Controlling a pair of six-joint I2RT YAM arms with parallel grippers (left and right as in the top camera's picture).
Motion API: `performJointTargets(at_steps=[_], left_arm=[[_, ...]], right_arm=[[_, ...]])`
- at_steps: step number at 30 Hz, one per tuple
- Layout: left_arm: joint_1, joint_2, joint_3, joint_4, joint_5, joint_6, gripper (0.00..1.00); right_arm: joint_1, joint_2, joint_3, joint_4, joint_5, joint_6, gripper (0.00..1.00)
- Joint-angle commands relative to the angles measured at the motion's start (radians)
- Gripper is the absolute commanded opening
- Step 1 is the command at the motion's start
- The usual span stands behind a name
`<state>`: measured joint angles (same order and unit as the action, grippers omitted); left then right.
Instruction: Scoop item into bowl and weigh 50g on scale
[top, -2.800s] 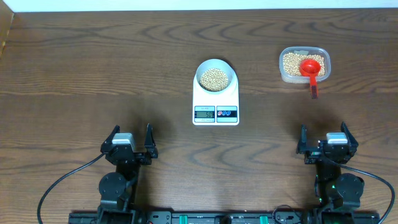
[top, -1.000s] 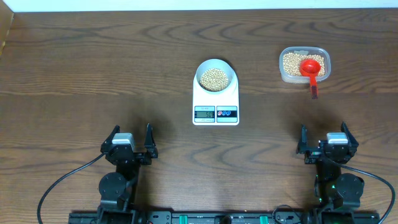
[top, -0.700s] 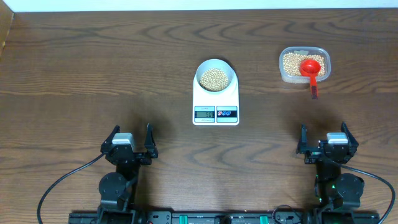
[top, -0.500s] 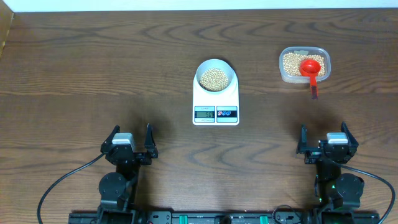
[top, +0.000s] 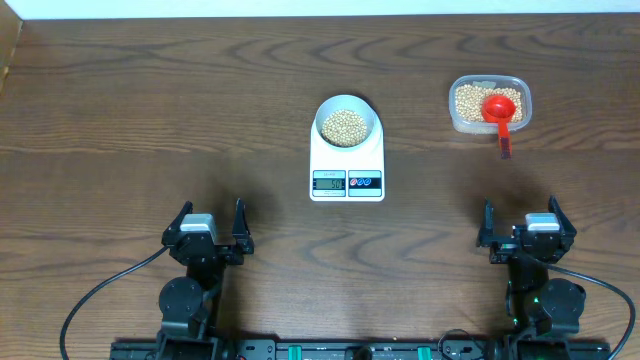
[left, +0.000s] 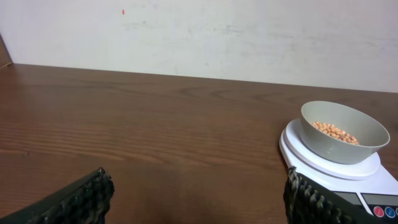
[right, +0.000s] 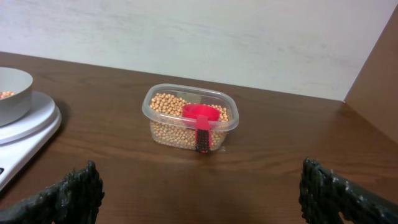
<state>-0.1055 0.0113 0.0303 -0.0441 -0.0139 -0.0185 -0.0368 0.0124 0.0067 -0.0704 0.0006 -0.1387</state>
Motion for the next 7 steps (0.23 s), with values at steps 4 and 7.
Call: performJointTargets(at_steps=[4,7], left_arm=[[0.005,-0.007,-0.026,-0.026,-0.024,0.014,0.9],[0.005,-0.007,-0.026,-0.026,-0.024,0.014,0.9]], right_arm=[[0.005,-0.007,-0.001,-0.004,0.016,0.011,0.99],[0.005,-0.007,-0.001,-0.004,0.016,0.011,0.99]])
